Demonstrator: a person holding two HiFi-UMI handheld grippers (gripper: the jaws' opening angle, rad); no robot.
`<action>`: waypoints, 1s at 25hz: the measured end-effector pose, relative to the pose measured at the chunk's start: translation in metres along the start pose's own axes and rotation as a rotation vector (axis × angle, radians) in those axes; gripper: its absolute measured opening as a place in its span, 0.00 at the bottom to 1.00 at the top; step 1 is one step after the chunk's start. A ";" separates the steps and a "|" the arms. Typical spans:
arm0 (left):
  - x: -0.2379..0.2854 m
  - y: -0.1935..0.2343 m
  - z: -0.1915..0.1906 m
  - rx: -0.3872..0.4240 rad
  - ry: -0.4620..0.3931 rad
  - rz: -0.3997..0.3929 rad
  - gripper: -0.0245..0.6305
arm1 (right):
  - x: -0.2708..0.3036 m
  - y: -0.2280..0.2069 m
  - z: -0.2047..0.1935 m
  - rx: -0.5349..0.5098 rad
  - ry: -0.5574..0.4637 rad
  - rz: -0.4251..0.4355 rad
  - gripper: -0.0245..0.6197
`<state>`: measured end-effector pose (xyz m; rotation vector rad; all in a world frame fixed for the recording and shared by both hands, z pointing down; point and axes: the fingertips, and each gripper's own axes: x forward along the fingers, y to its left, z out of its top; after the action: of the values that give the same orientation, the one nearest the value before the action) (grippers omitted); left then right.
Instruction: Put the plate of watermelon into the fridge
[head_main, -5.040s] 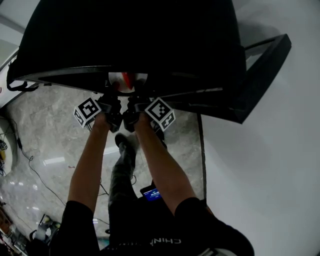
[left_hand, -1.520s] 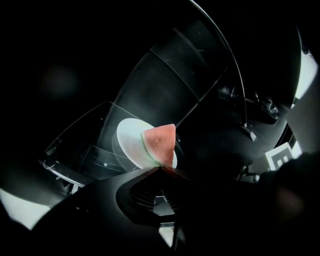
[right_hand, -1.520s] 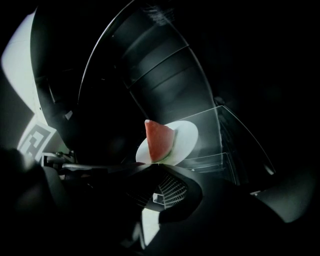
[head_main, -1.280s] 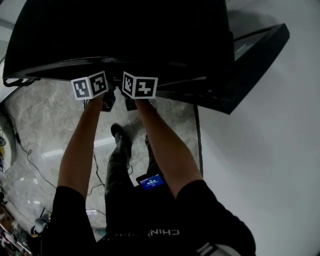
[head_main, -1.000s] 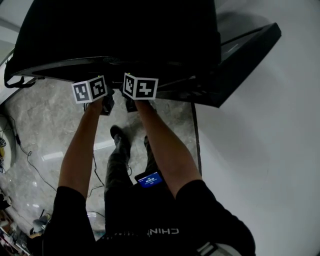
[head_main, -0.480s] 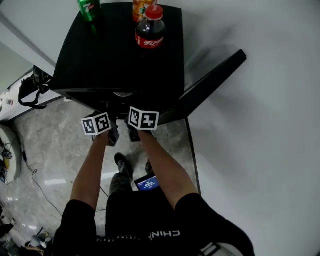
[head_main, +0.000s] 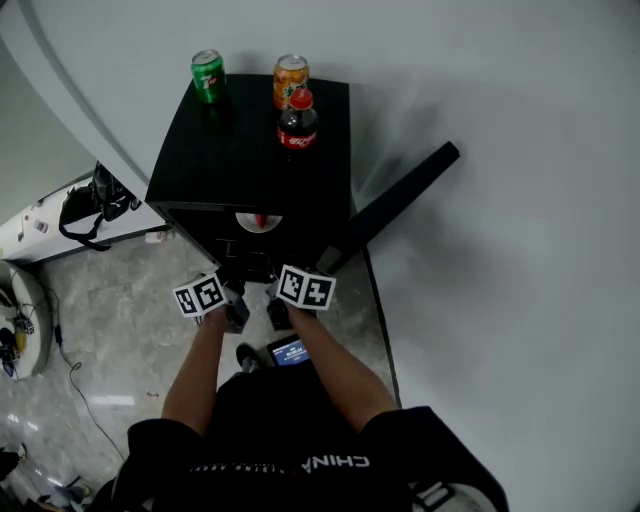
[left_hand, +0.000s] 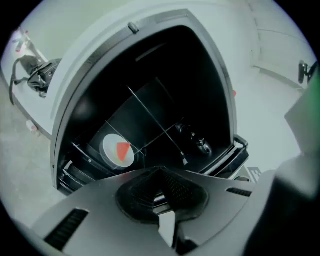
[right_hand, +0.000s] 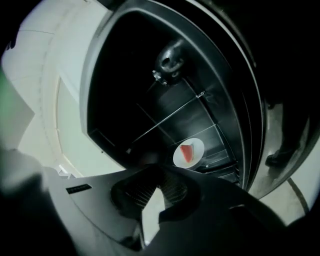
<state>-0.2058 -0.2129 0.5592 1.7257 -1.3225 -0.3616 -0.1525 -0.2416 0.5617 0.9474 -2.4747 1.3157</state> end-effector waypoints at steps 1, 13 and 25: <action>-0.003 -0.002 -0.001 -0.005 -0.009 -0.005 0.06 | -0.002 0.001 0.000 -0.009 -0.002 0.003 0.06; -0.006 -0.018 -0.001 0.149 0.033 -0.002 0.06 | -0.007 0.021 0.012 -0.103 -0.017 0.024 0.06; -0.017 -0.041 -0.054 0.398 0.116 0.133 0.06 | -0.051 0.004 -0.015 -0.455 0.120 0.056 0.06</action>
<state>-0.1496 -0.1712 0.5519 1.9341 -1.4848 0.0853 -0.1164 -0.2053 0.5455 0.6712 -2.5546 0.7401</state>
